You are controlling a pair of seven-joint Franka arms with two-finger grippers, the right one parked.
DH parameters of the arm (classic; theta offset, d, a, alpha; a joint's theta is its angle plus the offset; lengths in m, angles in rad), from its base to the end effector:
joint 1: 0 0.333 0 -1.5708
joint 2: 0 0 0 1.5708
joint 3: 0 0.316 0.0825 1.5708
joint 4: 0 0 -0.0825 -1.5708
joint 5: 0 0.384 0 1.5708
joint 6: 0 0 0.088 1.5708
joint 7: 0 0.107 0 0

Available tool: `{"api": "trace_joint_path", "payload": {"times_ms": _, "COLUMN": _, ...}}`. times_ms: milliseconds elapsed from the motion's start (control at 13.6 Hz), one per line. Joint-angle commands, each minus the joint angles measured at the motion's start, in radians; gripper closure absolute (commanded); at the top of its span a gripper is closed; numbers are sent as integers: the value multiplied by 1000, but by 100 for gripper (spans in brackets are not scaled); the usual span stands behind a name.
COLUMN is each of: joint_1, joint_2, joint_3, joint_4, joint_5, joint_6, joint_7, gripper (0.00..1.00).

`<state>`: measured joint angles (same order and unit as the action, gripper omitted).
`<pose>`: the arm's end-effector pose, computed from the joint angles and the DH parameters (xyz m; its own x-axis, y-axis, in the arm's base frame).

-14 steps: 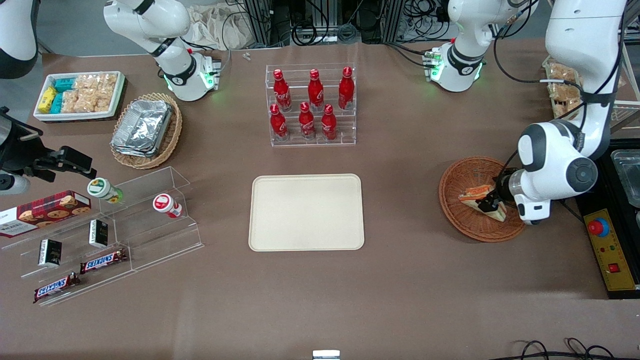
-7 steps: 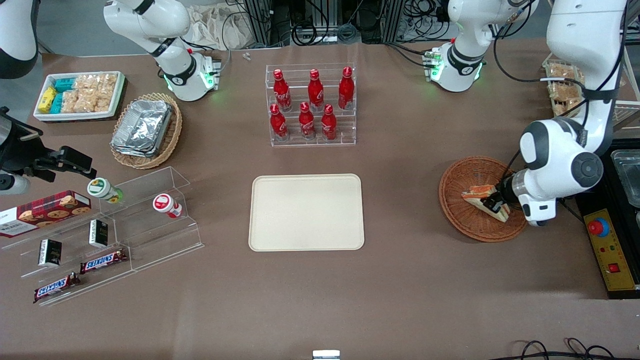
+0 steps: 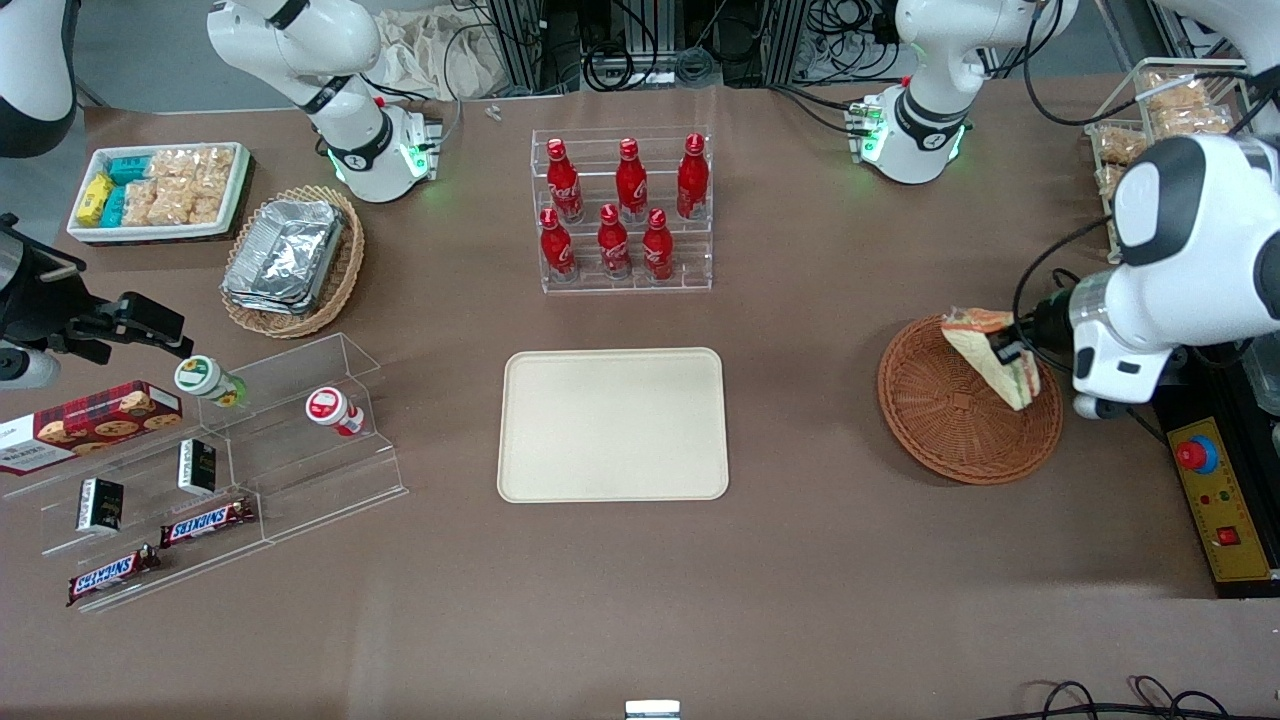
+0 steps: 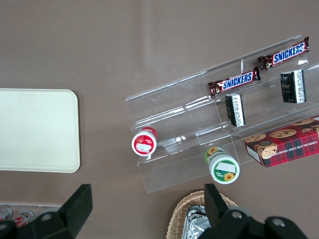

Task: Place sandwich from basket to tray
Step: 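Lift the sandwich up out of the basket with the left gripper, then carry the sandwich over to the cream tray with the left gripper, then lower the sandwich onto the tray and open the left gripper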

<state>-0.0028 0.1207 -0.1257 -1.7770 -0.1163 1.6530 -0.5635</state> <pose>0.5638 -0.0819 0.4678 0.8619 0.4284 -0.2713 0.4389 -0.8982 -0.0237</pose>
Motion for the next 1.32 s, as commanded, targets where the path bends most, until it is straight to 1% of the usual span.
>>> {"api": "trace_joint_path", "payload": {"times_ms": 0, "joint_1": -8, "joint_2": 31, "joint_3": -141, "joint_4": 36, "joint_5": 7, "joint_6": 25, "joint_7": 48, "gripper": 100}}
{"api": "trace_joint_path", "payload": {"times_ms": 147, "joint_1": -22, "joint_2": 54, "joint_3": -230, "joint_4": 42, "joint_5": 12, "joint_6": 98, "joint_7": 51, "gripper": 100}}
{"api": "trace_joint_path", "payload": {"times_ms": 221, "joint_1": -35, "joint_2": 75, "joint_3": -262, "joint_4": 42, "joint_5": 26, "joint_6": 146, "joint_7": 81, "gripper": 100}}
{"api": "trace_joint_path", "payload": {"times_ms": 294, "joint_1": -54, "joint_2": 109, "joint_3": -288, "joint_4": 47, "joint_5": 27, "joint_6": 177, "joint_7": 139, "gripper": 100}}
{"api": "trace_joint_path", "payload": {"times_ms": 368, "joint_1": -92, "joint_2": 144, "joint_3": -299, "joint_4": 57, "joint_5": 32, "joint_6": 229, "joint_7": 140, "gripper": 100}}
{"api": "trace_joint_path", "payload": {"times_ms": 441, "joint_1": -147, "joint_2": 177, "joint_3": -299, "joint_4": 62, "joint_5": 36, "joint_6": 284, "joint_7": 96, "gripper": 100}}
{"api": "trace_joint_path", "payload": {"times_ms": 515, "joint_1": -195, "joint_2": 222, "joint_3": -299, "joint_4": 73, "joint_5": 67, "joint_6": 325, "joint_7": 52, "gripper": 100}}
{"api": "trace_joint_path", "payload": {"times_ms": 588, "joint_1": -225, "joint_2": 279, "joint_3": -301, "joint_4": 103, "joint_5": 119, "joint_6": 365, "joint_7": 22, "gripper": 100}}
{"api": "trace_joint_path", "payload": {"times_ms": 662, "joint_1": -255, "joint_2": 348, "joint_3": -301, "joint_4": 137, "joint_5": 154, "joint_6": 390, "joint_7": -16, "gripper": 100}}
{"api": "trace_joint_path", "payload": {"times_ms": 809, "joint_1": -322, "joint_2": 477, "joint_3": -298, "joint_4": 212, "joint_5": 196, "joint_6": 416, "joint_7": -97, "gripper": 100}}
{"api": "trace_joint_path", "payload": {"times_ms": 956, "joint_1": -361, "joint_2": 583, "joint_3": -296, "joint_4": 266, "joint_5": 310, "joint_6": 435, "joint_7": -165, "gripper": 100}}
{"api": "trace_joint_path", "payload": {"times_ms": 1029, "joint_1": -361, "joint_2": 611, "joint_3": -296, "joint_4": 266, "joint_5": 351, "joint_6": 456, "joint_7": -194, "gripper": 100}}
{"api": "trace_joint_path", "payload": {"times_ms": 1176, "joint_1": -359, "joint_2": 622, "joint_3": -295, "joint_4": 257, "joint_5": 365, "joint_6": 517, "joint_7": -202, "gripper": 100}}
{"api": "trace_joint_path", "payload": {"times_ms": 1250, "joint_1": -359, "joint_2": 632, "joint_3": -295, "joint_4": 257, "joint_5": 366, "joint_6": 521, "joint_7": -202, "gripper": 92}}
